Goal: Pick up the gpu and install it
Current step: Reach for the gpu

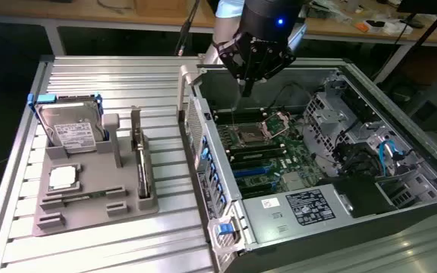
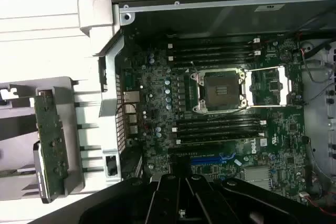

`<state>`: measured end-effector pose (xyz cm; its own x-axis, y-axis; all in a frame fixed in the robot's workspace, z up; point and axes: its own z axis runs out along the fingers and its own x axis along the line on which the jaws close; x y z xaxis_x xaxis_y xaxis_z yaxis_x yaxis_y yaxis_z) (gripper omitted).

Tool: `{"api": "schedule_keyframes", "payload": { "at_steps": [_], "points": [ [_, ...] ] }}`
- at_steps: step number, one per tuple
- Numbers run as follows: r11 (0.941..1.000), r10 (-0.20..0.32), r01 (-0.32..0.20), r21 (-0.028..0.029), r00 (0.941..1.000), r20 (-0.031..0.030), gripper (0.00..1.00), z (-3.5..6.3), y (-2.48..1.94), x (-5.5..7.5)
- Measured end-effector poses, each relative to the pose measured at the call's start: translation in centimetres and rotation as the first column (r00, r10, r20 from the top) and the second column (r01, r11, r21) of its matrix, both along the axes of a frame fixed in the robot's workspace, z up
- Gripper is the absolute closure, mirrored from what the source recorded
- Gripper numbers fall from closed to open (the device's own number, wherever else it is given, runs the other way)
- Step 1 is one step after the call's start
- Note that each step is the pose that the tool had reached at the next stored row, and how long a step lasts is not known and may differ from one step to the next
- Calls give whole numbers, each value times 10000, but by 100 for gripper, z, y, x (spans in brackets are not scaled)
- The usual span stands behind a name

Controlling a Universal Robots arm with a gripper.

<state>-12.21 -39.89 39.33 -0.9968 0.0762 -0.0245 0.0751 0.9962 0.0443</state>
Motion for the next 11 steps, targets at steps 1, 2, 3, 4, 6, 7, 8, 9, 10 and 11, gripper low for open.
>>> {"api": "schedule_keyframes", "payload": {
  "at_steps": [1,2,3,4,6,7,8,9,10,11],
  "points": [
    [10000,1,-1,-1,10000,-1,89,1,-1,-43],
    [10000,0,0,0,10000,0,89,0,0,-104],
    [10000,-1,1,0,10000,0,89,0,0,-148],
    [10000,0,0,1,10000,0,89,0,0,-196],
    [10000,0,0,0,10000,0,89,0,-1,-263],
    [10000,-1,1,0,10000,0,89,0,0,-291],
    [10000,-1,1,1,10000,1,89,-1,0,-330],
    [10000,0,0,0,10000,0,89,0,0,-357],
    [10000,1,-1,1,10000,1,89,0,-1,-386],
    [10000,1,-1,1,10000,0,89,0,-1,-414]
  ]
}}
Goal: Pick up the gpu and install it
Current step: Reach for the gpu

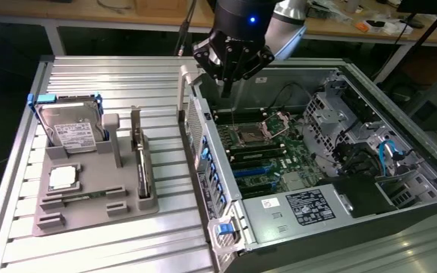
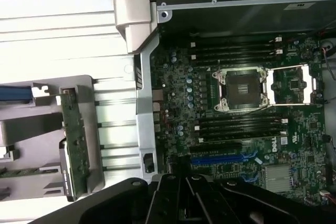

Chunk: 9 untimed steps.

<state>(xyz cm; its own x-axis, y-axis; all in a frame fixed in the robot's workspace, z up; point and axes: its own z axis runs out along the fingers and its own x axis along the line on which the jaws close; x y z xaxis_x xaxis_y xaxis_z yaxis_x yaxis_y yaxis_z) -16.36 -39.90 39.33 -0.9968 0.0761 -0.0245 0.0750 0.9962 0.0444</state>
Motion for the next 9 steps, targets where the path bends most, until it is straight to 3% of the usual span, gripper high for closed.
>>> {"api": "schedule_keyframes", "payload": {
  "at_steps": [9],
  "points": [
    [10000,-1,1,0,10000,0,89,-2,0,-207]
  ]
}}
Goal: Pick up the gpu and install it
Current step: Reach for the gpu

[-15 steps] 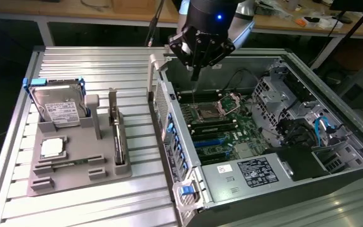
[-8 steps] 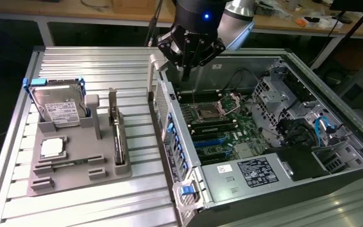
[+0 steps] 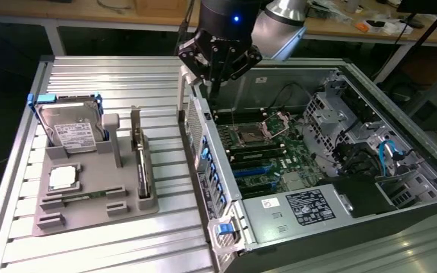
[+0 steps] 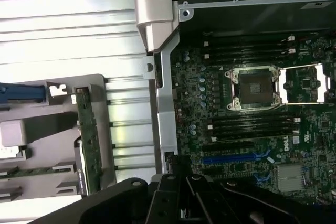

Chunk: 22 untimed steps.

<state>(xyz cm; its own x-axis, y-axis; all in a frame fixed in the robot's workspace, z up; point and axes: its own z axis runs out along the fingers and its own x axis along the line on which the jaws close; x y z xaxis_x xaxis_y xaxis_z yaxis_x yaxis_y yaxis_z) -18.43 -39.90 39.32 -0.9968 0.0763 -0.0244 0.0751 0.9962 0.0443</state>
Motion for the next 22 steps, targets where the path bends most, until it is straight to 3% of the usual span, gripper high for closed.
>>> {"api": "schedule_keyframes", "payload": {
  "at_steps": [22],
  "points": [
    [10000,0,0,1,10000,1,89,-5,0,-644]
  ]
}}
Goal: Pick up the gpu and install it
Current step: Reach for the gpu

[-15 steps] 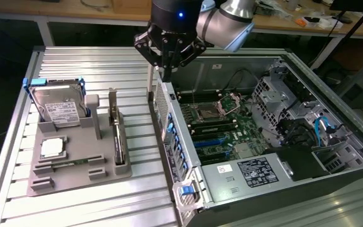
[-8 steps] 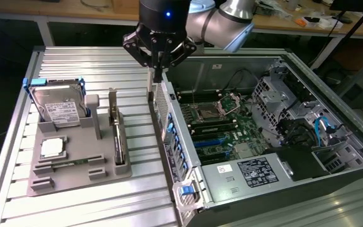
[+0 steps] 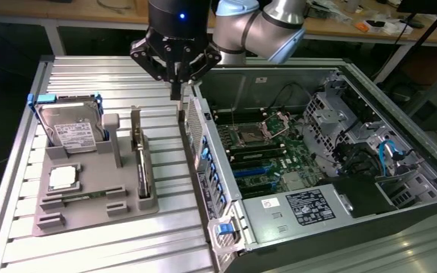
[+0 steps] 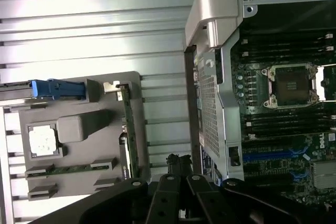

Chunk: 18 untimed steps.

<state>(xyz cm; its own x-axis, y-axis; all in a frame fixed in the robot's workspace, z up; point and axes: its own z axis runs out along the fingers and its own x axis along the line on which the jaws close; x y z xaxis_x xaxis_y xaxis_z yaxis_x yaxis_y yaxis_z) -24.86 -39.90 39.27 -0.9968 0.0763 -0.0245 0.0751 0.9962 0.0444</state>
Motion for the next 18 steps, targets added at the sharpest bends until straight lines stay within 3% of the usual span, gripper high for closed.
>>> {"api": "schedule_keyframes", "payload": {
  "at_steps": [18],
  "points": [
    [10000,1,-1,-1,10000,-1,89,-4,-1,-563]
  ]
}}
